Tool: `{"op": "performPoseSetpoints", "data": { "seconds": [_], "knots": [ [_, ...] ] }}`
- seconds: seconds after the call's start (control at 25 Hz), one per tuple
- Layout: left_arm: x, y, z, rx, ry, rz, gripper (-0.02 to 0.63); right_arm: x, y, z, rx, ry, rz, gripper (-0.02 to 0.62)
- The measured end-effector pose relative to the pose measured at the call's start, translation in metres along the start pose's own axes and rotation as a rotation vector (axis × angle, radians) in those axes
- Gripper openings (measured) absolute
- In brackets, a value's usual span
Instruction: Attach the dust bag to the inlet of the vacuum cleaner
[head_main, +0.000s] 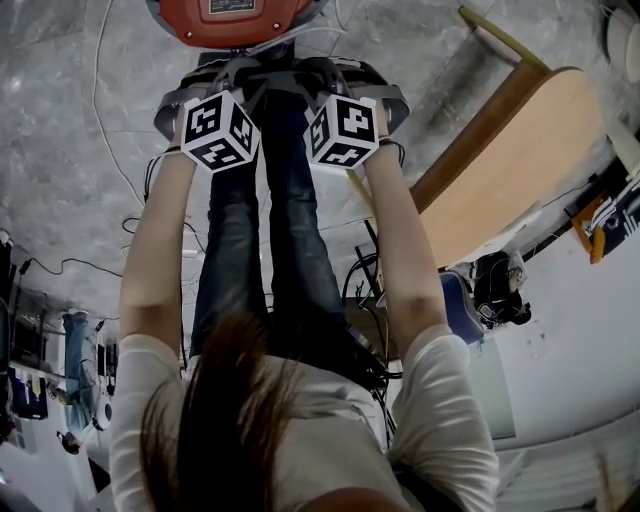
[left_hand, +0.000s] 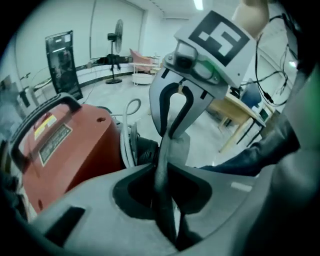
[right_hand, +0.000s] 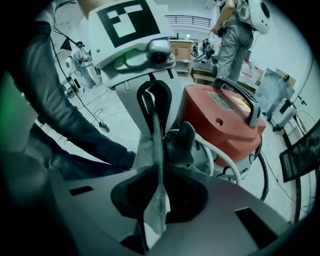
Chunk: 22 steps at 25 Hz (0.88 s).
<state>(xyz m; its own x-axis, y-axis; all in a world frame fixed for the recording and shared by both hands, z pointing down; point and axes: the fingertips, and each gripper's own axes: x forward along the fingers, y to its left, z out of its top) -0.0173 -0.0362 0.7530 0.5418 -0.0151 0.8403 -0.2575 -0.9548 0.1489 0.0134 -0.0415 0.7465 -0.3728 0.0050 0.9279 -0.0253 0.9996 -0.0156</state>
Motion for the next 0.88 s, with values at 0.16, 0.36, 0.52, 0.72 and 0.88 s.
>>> {"op": "performPoseSetpoints", "data": {
  "seconds": [0.16, 0.36, 0.52, 0.72, 0.88],
  "knots": [
    [0.0024, -0.0026, -0.0062, -0.203, -0.075, 0.019, 0.058, 0.0009, -0.0023, 0.003, -0.106, 0.021, 0.038, 0.043],
    [0.0036, -0.0029, -0.0076, -0.263, -0.089, 0.003, 0.055, -0.0006, -0.005, 0.0044, -0.148, 0.026, 0.054, 0.043],
    [0.0016, 0.0022, -0.0044, -0.097, -0.006, -0.027, 0.069, -0.0004, -0.0039, 0.0038, 0.007, -0.012, -0.003, 0.044],
    [-0.0001, 0.0054, -0.0021, -0.014, 0.013, -0.062, 0.074, -0.0001, -0.0029, 0.0033, 0.078, -0.03, -0.037, 0.046],
    [0.0022, 0.002, -0.0051, -0.117, -0.027, -0.032, 0.066, -0.0003, -0.0029, 0.0032, -0.044, 0.005, -0.001, 0.044]
  ]
}}
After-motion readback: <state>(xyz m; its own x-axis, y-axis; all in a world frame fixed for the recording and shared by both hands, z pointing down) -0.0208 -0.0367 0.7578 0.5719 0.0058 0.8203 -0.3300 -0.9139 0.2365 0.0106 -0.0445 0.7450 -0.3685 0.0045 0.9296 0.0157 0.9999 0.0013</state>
